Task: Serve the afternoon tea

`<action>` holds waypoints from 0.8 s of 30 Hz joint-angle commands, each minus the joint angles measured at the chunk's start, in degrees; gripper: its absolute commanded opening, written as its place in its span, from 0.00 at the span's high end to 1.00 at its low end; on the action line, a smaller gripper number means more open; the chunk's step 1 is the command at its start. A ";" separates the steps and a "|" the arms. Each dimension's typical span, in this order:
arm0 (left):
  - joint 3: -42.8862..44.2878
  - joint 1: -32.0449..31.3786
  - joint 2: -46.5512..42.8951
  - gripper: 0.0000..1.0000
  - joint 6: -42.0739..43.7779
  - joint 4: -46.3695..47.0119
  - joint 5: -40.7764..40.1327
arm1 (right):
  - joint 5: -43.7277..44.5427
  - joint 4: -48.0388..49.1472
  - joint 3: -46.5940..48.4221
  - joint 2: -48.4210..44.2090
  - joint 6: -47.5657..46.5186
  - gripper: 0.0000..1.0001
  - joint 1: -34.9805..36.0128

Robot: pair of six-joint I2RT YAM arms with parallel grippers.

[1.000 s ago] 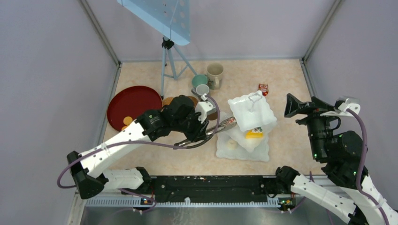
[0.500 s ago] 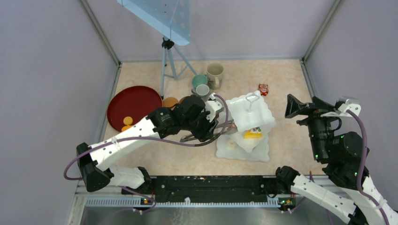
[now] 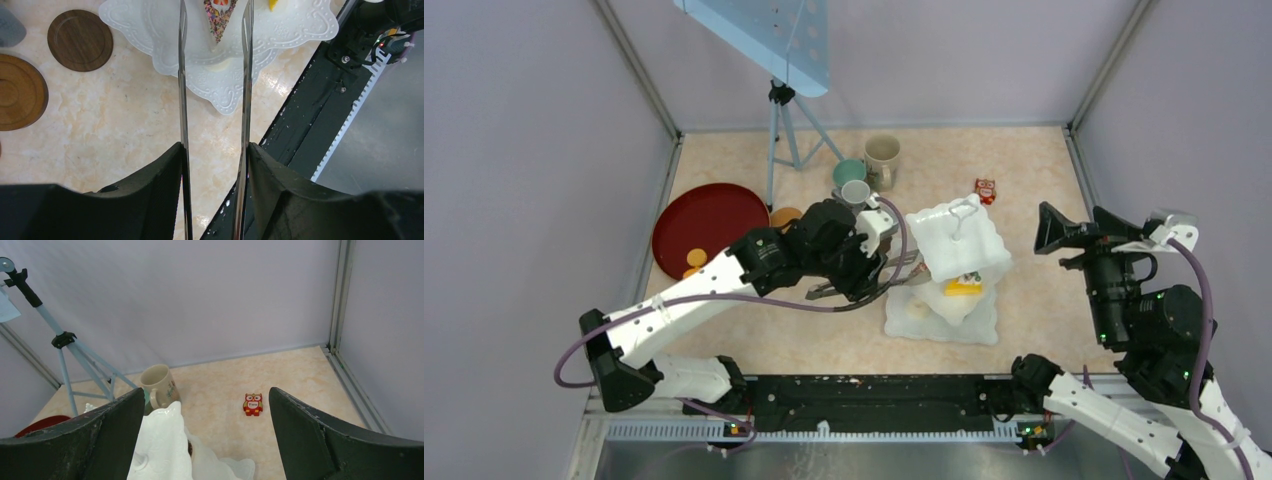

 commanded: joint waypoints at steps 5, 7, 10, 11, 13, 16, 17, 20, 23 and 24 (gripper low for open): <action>1.75 -0.20 -6.24 0.46 -0.33 -0.66 -1.16 | -0.63 1.32 0.62 -1.25 -2.29 0.08 0.59; 1.88 -0.24 -7.00 0.47 -0.36 -2.95 -2.42 | -0.64 1.17 0.58 -1.50 -2.29 0.08 0.58; 2.34 -0.24 -8.99 0.47 -0.22 -6.38 -5.64 | -0.48 1.21 0.46 -1.94 -2.37 0.08 0.58; 2.38 -0.24 -9.86 0.47 -0.30 -7.19 -7.14 | -0.43 1.30 0.33 -2.05 -2.36 0.08 0.58; 2.76 -0.24 -11.58 0.47 -0.59 -8.79 -11.44 | -0.60 1.33 0.24 -2.07 -2.29 0.08 0.59; 3.79 -0.11 -12.70 0.47 -2.01 -11.62 -18.43 | -1.02 1.58 0.03 -2.00 -1.97 0.08 0.58; 4.10 -0.14 -12.67 0.47 -3.05 -12.86 -21.50 | -1.14 1.64 -0.12 -1.98 -1.88 0.08 0.59; 4.39 0.37 -12.10 0.46 -5.29 -14.85 -28.43 | -1.44 1.71 -0.33 -2.00 -1.75 0.08 0.58; 4.48 3.09 -11.50 0.45 -6.71 -15.95 -31.98 | -1.60 1.40 -0.25 -2.04 -1.67 0.08 0.63; 4.36 5.13 -11.53 0.44 -6.88 -15.89 -32.69 | -1.61 1.40 -0.23 -2.07 -1.77 0.08 0.59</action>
